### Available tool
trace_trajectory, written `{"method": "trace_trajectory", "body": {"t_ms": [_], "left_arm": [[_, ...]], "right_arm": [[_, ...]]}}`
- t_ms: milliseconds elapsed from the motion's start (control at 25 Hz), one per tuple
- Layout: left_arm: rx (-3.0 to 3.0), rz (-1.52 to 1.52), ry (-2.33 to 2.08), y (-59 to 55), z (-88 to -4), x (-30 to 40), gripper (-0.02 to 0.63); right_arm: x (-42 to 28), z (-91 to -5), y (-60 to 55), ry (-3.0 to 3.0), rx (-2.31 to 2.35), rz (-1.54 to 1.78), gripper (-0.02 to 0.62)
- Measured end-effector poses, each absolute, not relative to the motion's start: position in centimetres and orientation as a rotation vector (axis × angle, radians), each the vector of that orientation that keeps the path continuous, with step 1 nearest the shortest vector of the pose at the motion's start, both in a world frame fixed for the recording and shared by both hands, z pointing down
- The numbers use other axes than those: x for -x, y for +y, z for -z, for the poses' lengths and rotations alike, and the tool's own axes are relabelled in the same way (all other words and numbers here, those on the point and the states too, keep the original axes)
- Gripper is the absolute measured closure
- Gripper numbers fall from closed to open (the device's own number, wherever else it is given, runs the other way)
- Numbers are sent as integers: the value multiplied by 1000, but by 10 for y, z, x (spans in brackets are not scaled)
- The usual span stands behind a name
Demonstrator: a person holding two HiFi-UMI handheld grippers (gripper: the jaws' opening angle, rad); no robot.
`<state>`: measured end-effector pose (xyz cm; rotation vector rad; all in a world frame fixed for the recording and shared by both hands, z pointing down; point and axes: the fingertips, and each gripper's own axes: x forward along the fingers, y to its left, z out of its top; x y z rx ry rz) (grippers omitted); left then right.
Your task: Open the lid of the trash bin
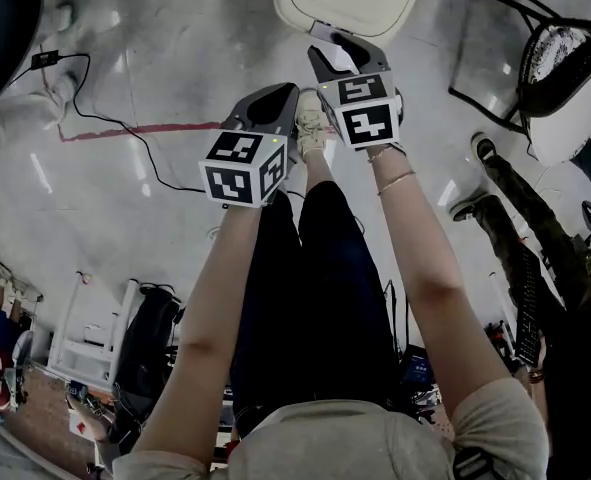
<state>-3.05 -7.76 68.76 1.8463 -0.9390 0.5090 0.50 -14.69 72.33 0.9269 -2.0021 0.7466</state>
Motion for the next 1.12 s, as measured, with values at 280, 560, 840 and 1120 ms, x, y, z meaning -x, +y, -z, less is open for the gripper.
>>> {"method": "trace_trajectory", "body": {"t_ms": [280,560,840,1120], "left_arm": [[-1848,-518,-934,-78,-689,30,609],[-1846,-532,-937,-78,-686,35,609],[-1863,-545,-939,-85,-671,37,609],[-1920,-555,-941,-89,-633,37,609]], "right_arm": [[-7,-726,-148,-1976,-939,-785,433],[-6,-725,-150,-1955,-926,-780,440],[-5,-711,-149,-1979,-926,-818,416],[-16,-659,-149,-2013,-969,-801,416]]}}
